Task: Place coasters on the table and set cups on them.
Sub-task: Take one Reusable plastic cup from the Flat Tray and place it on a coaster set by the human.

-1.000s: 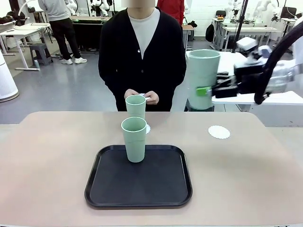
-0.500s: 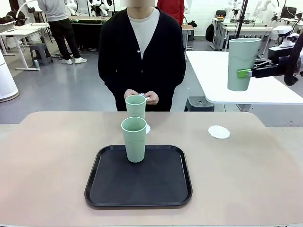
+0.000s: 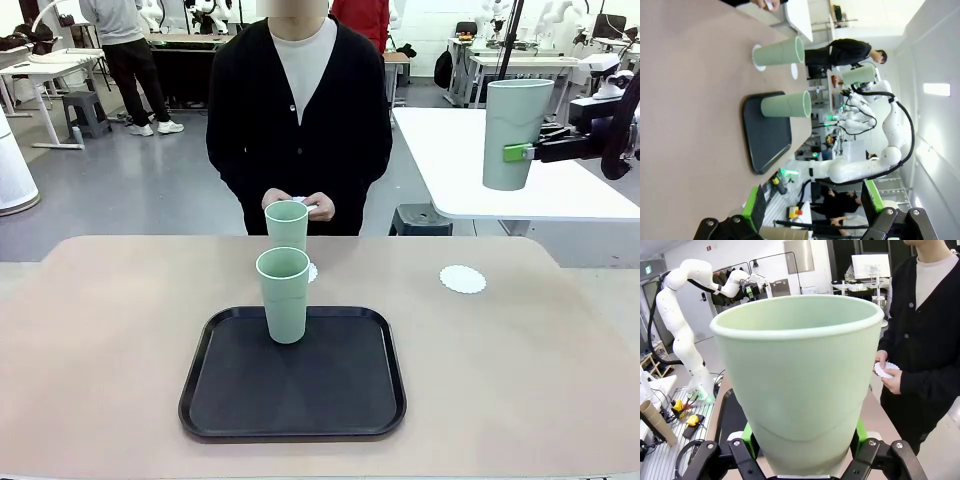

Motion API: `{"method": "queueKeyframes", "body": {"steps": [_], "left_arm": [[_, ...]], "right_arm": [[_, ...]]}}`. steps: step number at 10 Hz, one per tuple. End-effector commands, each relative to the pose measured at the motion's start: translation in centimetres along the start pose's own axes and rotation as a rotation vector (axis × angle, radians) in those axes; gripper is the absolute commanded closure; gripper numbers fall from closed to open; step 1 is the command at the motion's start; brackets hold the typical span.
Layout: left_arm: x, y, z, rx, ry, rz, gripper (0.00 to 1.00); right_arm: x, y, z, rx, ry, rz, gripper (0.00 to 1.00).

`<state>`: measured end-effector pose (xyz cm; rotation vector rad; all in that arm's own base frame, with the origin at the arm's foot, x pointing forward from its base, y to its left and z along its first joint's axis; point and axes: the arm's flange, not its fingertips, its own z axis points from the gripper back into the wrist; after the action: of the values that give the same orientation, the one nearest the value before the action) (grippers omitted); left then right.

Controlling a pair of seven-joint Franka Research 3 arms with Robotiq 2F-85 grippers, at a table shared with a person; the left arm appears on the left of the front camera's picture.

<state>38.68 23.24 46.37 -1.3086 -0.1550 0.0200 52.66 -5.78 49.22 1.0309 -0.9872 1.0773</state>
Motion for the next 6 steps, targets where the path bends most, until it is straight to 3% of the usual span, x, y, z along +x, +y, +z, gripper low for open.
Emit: {"method": "queueKeyframes", "body": {"steps": [1,2,6], "left_arm": [[0.0,-0.2,0.1,-0.007,-0.008,-0.004,0.0],[0.0,-0.2,0.1,-0.007,-0.008,-0.004,0.0],[0.0,-0.2,0.1,-0.007,-0.008,-0.004,0.0]], "right_arm": [[0.0,0.5,-0.2,0.005,0.004,0.003,0.18],[0.0,0.0,0.0,0.0,0.0,0.0,0.18],[-8.4,-6.5,2.4,0.108,-0.07,0.053,0.18]]}}
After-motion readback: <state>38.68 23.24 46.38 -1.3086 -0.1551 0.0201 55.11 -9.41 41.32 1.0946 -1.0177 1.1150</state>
